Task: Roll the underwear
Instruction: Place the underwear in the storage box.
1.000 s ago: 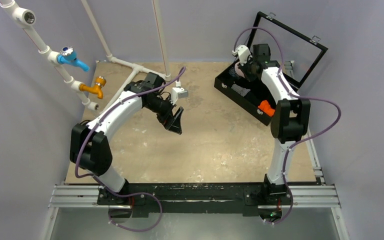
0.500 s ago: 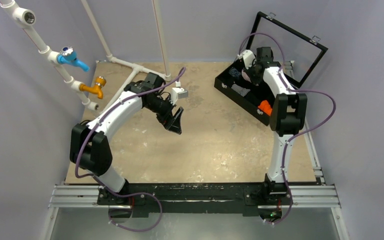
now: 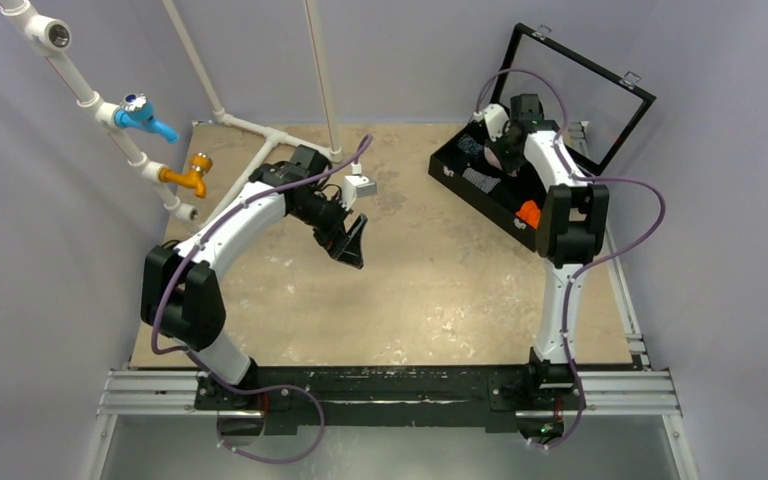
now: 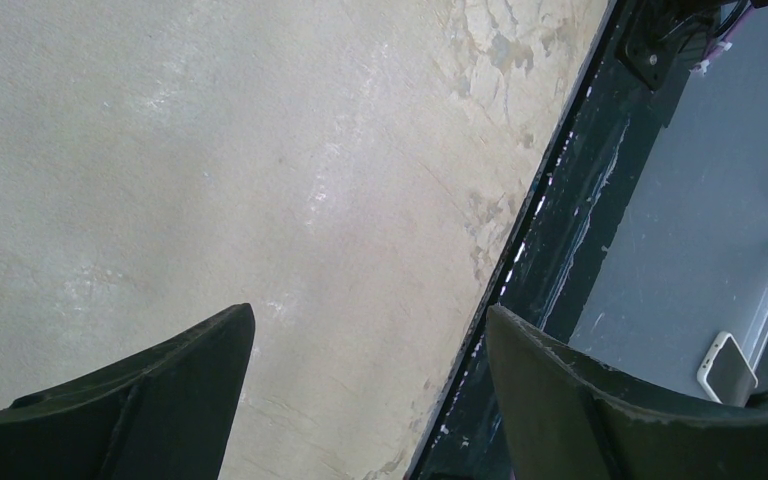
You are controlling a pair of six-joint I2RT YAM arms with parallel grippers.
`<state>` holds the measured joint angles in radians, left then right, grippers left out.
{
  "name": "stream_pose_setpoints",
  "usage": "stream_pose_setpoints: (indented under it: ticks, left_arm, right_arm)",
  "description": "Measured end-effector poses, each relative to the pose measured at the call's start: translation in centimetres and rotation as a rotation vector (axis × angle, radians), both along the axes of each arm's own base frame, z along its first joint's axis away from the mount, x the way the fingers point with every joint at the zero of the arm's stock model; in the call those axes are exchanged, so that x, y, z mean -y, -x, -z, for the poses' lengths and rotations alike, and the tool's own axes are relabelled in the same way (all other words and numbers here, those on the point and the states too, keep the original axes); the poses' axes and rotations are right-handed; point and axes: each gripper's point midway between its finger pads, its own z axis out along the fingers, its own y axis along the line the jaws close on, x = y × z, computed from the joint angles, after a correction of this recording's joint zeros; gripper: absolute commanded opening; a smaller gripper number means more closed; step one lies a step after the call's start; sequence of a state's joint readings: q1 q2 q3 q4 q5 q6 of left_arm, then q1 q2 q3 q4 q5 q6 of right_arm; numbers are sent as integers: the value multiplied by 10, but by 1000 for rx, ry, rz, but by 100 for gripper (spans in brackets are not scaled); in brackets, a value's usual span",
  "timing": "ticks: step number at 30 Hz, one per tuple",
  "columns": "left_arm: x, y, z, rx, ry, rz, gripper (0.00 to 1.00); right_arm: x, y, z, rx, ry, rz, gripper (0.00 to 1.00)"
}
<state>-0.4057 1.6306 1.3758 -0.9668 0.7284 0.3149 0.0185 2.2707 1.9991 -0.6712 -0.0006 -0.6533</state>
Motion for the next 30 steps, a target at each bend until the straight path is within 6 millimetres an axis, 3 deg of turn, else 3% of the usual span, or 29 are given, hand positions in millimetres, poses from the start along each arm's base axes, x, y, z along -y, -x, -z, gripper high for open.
stream_pose_setpoints:
  ticks: [30]
  left_arm:
    - [1,0,2,-12,4,3,84]
  right_arm:
    - [-26,2,21,-122,79,34,0]
